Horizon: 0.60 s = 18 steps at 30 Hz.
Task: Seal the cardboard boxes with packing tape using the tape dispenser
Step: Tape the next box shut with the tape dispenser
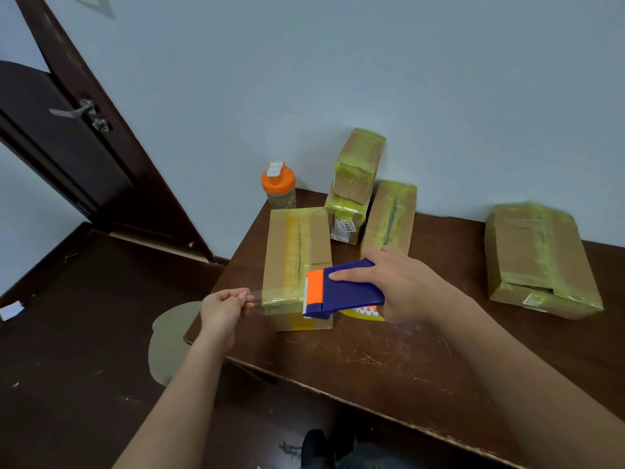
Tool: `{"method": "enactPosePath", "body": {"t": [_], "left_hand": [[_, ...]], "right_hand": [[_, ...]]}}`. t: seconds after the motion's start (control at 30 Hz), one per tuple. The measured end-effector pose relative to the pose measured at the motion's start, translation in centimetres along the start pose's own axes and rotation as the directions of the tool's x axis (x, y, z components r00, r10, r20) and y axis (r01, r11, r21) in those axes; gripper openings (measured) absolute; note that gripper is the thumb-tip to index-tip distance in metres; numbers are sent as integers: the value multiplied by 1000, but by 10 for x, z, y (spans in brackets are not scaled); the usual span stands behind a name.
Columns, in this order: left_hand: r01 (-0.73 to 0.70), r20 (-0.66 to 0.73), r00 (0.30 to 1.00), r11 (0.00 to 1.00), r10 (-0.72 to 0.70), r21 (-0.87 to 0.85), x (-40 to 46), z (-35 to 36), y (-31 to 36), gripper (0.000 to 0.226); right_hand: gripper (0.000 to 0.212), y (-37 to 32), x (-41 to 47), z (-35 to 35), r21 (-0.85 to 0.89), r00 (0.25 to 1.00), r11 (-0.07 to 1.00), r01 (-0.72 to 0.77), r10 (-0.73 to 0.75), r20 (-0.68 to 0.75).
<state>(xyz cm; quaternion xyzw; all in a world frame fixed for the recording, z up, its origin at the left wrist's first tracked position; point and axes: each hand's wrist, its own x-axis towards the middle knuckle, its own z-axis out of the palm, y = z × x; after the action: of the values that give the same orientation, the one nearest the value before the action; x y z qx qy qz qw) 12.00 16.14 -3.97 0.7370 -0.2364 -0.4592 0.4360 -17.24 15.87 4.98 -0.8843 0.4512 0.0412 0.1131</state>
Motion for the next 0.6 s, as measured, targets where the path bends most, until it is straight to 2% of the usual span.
{"method": "enactPosePath", "body": {"t": [0.6], "left_hand": [[-8,14,1000,999,7,36,9,6,-7,6]], "right_hand": [[90,1,8,5,-14,998,999,-38,38,46]]}}
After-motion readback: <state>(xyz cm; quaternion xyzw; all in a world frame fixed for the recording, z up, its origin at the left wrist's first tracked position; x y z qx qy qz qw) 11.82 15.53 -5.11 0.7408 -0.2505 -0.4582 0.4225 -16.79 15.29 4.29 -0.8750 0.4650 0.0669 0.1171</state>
